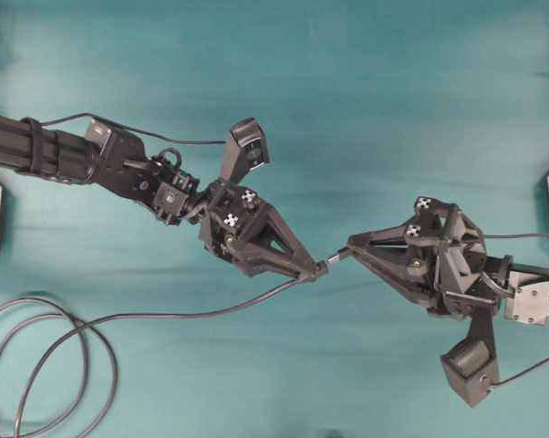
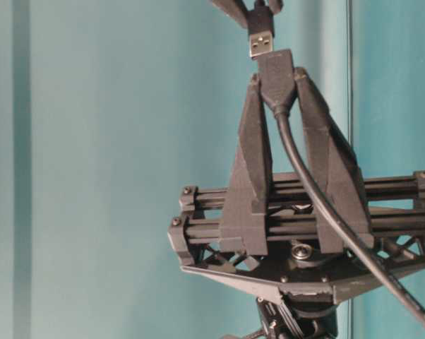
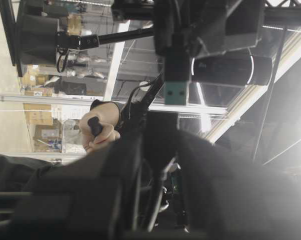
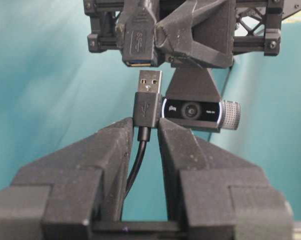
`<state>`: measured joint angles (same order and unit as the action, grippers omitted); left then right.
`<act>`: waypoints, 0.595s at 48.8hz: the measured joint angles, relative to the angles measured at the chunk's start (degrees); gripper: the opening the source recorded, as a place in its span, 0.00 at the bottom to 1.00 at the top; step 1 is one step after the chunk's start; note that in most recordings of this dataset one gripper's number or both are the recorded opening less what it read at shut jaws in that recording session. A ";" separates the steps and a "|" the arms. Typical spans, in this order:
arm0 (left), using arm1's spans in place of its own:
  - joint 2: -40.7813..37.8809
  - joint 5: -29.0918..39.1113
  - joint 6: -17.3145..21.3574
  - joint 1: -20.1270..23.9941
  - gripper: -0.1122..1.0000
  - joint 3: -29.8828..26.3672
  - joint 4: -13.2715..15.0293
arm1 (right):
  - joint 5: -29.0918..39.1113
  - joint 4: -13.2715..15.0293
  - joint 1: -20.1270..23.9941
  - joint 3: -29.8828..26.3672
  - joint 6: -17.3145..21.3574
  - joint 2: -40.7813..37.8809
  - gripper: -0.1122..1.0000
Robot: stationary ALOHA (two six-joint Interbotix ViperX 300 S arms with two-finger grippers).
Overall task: Insert the USB using both arms.
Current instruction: 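Push the male plug with the right gripper into the left-held socket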
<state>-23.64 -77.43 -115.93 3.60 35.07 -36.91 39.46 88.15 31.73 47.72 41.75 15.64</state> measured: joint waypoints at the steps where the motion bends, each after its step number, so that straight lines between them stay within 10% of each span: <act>1: 0.00 0.09 0.00 0.00 0.31 -0.09 0.09 | -0.09 0.09 -0.09 0.00 0.00 0.00 0.29; 29: 0.00 0.18 0.00 0.70 0.31 -0.26 -0.09 | -0.26 0.09 -0.26 0.00 0.44 0.00 0.29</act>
<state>-23.64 -77.26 -115.93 4.31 34.80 -37.00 39.20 88.24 31.46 47.72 42.19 15.64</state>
